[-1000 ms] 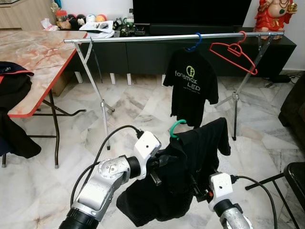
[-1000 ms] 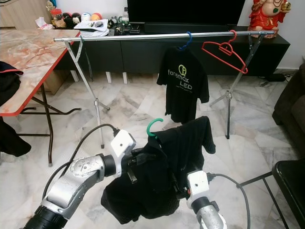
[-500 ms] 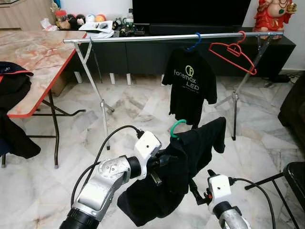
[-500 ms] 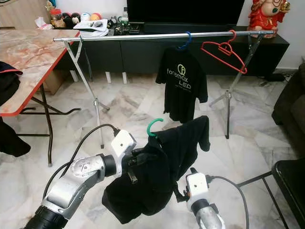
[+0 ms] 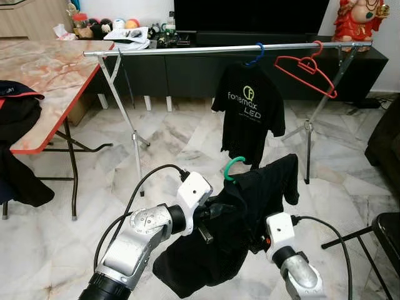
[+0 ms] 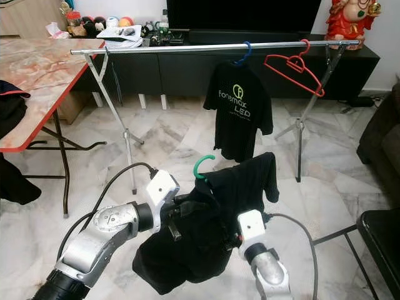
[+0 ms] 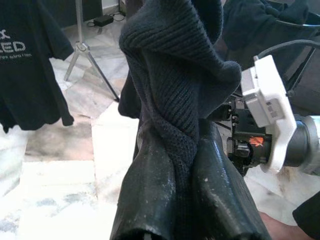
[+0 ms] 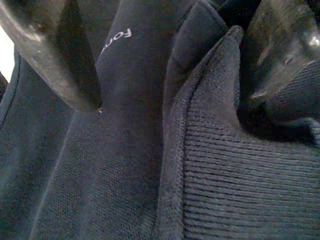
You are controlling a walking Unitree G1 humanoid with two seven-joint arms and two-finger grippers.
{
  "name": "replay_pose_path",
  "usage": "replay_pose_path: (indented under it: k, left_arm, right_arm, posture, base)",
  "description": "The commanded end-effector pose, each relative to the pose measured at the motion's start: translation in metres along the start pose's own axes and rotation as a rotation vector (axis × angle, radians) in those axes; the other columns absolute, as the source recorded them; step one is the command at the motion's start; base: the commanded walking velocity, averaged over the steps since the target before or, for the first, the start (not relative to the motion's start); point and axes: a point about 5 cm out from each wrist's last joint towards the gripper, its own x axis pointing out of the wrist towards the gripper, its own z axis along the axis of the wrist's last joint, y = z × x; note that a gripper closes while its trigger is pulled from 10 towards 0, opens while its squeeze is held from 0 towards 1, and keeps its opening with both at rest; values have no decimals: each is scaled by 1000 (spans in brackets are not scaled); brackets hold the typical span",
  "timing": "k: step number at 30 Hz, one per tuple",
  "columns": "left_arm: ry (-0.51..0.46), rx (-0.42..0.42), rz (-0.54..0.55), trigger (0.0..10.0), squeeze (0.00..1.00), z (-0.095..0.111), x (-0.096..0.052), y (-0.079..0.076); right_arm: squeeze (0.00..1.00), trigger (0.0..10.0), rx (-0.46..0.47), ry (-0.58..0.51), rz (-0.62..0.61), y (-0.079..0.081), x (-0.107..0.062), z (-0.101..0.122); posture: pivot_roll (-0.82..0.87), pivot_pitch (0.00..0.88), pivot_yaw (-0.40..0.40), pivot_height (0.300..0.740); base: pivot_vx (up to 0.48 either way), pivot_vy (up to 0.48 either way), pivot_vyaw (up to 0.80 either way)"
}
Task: Hang hanger
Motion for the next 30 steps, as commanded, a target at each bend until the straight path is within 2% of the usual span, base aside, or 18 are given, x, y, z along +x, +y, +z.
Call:
replay_pose_path:
  k: [1,30]
  left_arm:
    - [-48,26,-32,10000,0,13,1,-3]
    - [-39,22,-44,10000,0,12,-1,-5]
  right_arm:
    - [0,0,7,35,-14,-1,-2,-5]
    - [0,0,13,31,-99,-11,-2,-5]
  posture:
    - [5,91,7,740]
    - [4,91,3,740]
  base:
    - [0,0,0]
    - [0,0,0]
